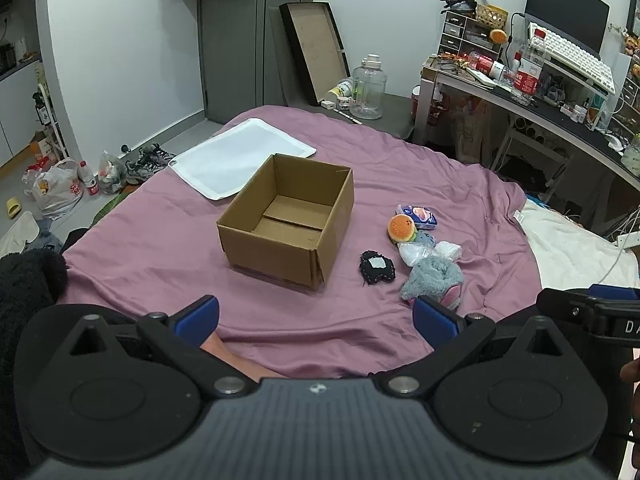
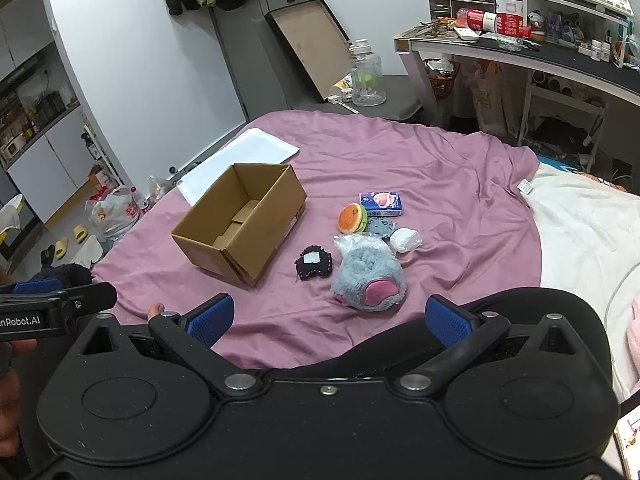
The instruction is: Organize soft objects
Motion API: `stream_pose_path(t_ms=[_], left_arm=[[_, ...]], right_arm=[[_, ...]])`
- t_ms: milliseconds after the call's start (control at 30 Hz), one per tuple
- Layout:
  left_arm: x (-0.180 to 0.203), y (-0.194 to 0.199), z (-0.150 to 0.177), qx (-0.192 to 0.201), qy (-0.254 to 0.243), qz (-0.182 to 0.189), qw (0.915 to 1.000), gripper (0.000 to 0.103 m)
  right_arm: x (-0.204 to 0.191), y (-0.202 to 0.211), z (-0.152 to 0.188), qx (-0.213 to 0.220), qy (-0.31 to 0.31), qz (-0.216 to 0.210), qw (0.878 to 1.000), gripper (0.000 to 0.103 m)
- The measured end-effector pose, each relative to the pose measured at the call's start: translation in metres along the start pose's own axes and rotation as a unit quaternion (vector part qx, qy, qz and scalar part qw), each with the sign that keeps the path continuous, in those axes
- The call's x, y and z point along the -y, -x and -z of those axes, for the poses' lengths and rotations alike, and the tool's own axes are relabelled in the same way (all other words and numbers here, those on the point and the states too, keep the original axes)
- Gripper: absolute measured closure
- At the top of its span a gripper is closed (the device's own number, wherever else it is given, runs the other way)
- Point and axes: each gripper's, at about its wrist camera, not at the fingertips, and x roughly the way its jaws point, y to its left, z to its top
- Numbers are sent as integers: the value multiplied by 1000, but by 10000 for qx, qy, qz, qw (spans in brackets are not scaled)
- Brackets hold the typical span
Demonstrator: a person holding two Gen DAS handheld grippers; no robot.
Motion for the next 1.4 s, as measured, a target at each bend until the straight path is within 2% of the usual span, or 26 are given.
stream_pose_path(t_ms=[1400], left_arm=[[3,1,6,18,30,13,10000,1]], right_arm=[[-2,0,1,6,60,-11,10000,0]])
